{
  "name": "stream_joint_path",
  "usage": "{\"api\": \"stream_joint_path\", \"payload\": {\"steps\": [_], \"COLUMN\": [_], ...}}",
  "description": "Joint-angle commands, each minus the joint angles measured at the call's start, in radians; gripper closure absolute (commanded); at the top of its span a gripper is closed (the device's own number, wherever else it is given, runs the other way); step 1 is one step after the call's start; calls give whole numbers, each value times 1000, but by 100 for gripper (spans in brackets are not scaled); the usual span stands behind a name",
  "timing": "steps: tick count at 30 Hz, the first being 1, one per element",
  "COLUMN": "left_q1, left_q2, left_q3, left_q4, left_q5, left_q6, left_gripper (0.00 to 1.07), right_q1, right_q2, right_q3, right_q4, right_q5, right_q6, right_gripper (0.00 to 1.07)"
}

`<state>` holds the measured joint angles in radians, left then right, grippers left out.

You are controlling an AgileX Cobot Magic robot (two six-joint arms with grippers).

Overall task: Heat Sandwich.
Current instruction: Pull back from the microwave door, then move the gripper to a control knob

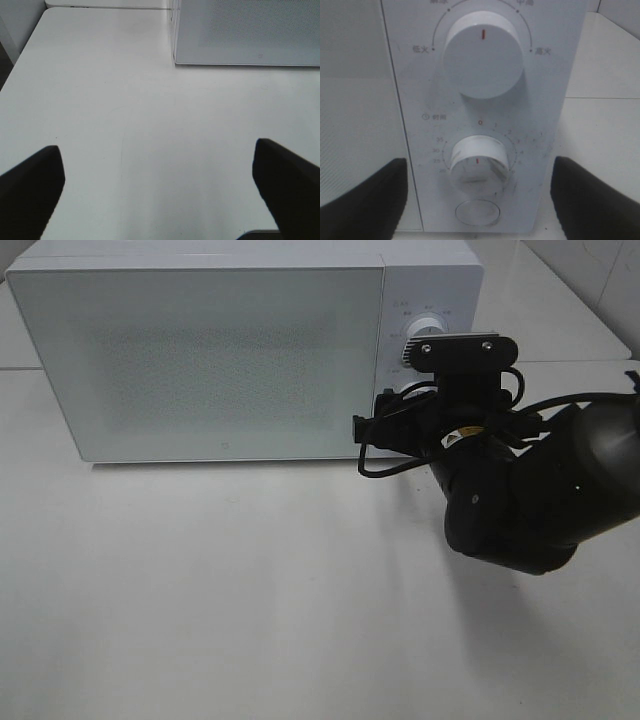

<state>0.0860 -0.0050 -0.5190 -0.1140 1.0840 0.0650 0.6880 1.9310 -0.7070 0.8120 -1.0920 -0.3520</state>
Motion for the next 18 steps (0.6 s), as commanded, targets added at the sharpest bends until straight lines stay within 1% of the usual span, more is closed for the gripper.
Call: {"api": "stream_joint_path", "payload": {"steps": [1, 12, 18], "left_q1": [3, 3, 3], "left_q2": [-23, -23, -23], "left_q3": [2, 2, 2], "left_q4": [-1, -1, -1], "left_q5": [-13, -13, -13], "left_q6": [-5, -5, -5], "left_gripper": [9, 9, 9], "right_q1": [-28, -61, -61], "right_q2": [31, 105, 110], "right_q3": [-41, -113, -117], "right_q4": [-39, -50, -53], "right_q5": [19, 49, 43], "right_q6": [28, 31, 32], "right_gripper": [31, 31, 31]}}
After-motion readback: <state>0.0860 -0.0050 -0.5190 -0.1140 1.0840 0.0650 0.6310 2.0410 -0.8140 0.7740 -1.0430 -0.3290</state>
